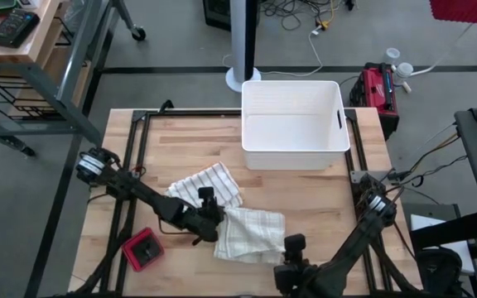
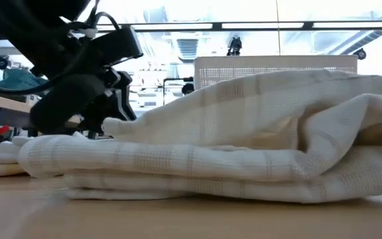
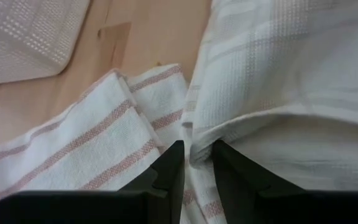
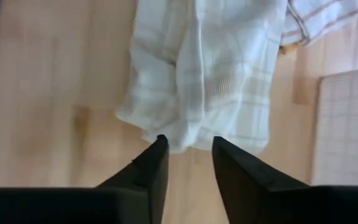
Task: Fold towel
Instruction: Fold the light gray patterned towel
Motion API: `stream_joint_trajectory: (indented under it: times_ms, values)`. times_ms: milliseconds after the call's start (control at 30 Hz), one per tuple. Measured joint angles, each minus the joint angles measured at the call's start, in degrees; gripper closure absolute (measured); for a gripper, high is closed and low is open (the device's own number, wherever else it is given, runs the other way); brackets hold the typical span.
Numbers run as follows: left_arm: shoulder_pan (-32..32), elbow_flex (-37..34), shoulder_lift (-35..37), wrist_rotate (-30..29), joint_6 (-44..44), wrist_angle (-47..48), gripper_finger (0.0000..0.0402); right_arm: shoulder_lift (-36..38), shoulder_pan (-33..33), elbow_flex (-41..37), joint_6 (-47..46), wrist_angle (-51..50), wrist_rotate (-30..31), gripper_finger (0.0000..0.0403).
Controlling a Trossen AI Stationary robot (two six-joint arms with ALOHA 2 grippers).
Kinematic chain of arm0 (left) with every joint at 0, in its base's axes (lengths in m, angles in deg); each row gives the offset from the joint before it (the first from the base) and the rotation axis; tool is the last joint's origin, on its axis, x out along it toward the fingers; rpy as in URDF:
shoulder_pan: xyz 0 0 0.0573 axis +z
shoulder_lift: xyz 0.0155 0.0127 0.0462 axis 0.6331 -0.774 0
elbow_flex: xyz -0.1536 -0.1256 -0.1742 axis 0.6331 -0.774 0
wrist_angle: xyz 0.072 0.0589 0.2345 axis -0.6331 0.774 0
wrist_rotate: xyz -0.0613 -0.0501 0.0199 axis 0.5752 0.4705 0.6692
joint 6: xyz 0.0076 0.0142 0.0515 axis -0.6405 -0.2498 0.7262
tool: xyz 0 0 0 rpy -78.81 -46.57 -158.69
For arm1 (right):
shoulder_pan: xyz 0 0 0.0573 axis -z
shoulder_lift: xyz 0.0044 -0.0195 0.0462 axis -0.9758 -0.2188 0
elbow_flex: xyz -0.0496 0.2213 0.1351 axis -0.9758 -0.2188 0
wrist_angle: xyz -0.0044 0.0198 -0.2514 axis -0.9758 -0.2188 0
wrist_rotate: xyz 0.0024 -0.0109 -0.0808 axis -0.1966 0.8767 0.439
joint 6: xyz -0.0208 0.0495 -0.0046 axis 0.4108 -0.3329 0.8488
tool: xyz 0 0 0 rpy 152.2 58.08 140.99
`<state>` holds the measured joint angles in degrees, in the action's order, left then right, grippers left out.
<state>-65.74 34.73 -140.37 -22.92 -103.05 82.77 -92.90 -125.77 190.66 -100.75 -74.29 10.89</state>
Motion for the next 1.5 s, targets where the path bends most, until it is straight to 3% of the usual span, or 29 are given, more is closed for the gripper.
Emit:
stream_joint_trajectory:
  times_ms: [300,500,600,733,933,1233,1500]
  values:
    - [-2.13,0.00,8.31,0.96,6.31,0.47,0.0326,0.33,-1.13,0.33,-17.49,2.78,-0.49,0.0245]
    - [-2.49,0.04,16.01,17.38,8.42,-2.03,0.0326,0.92,-3.72,-7.57,-25.11,8.41,-0.33,0.0251]
    - [-2.77,0.04,16.26,21.04,8.12,-5.44,0.0326,2.71,-4.91,-12.54,-29.14,12.82,1.08,0.0256]
    - [-2.89,0.85,12.78,21.24,7.64,-9.38,0.0326,5.20,-6.36,-18.48,-33.33,17.17,2.67,0.0259]
    - [-2.93,7.96,3.55,21.38,9.68,-8.61,0.0326,11.95,-7.75,-29.98,-37.67,27.92,6.00,0.0252]
    - [-2.97,20.15,-8.40,27.23,11.19,1.29,0.0326,22.04,-7.00,-48.39,-34.60,49.01,6.08,0.0238]
    - [-2.80,28.02,-14.36,23.96,6.84,14.35,0.0326,25.28,-3.42,-57.37,-27.94,62.06,5.80,0.0243]
